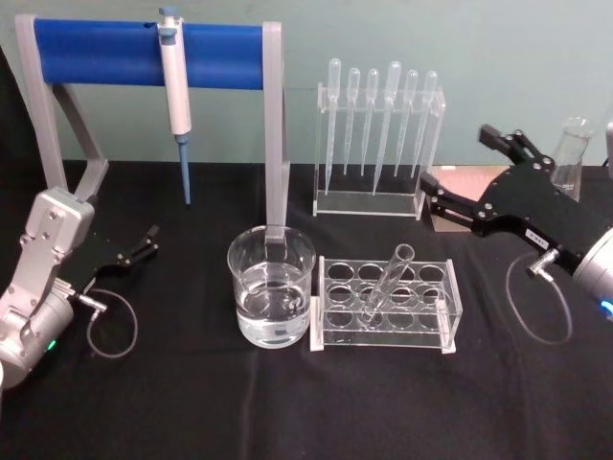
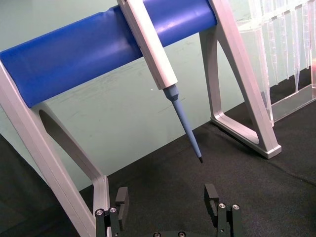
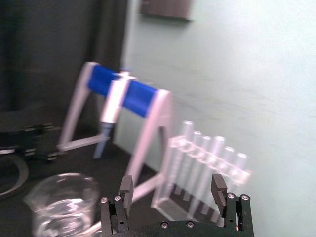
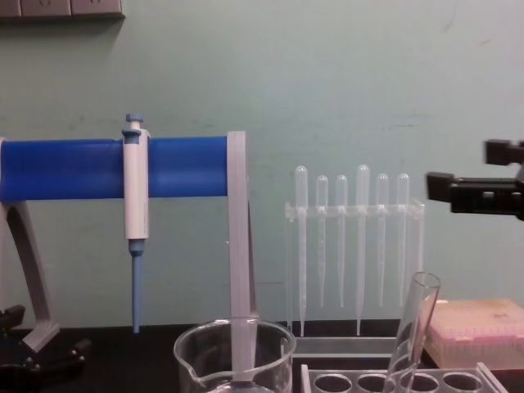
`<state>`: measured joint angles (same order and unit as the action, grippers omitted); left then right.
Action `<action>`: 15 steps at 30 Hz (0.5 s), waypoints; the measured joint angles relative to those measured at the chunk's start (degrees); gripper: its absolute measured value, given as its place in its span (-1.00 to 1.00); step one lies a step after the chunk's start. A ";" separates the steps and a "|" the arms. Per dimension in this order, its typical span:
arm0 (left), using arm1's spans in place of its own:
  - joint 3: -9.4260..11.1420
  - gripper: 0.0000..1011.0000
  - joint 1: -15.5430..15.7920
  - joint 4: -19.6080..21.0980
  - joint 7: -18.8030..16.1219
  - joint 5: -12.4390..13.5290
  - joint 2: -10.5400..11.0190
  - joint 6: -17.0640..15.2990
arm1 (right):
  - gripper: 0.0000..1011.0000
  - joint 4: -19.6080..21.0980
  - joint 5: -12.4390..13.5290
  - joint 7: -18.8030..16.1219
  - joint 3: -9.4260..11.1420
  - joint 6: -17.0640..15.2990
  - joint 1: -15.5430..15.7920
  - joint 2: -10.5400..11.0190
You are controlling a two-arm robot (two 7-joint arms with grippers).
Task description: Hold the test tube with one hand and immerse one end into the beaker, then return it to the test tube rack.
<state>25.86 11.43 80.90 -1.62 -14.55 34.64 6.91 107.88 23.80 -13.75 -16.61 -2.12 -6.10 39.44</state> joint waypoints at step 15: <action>0.00 0.98 0.00 0.00 0.00 0.00 0.00 0.00 | 0.98 -7.88 -15.92 21.19 -2.20 -0.48 2.04 -13.17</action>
<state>25.86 11.43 80.90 -1.62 -14.55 34.64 6.90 100.00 7.88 7.44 -18.81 -2.60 -4.06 26.27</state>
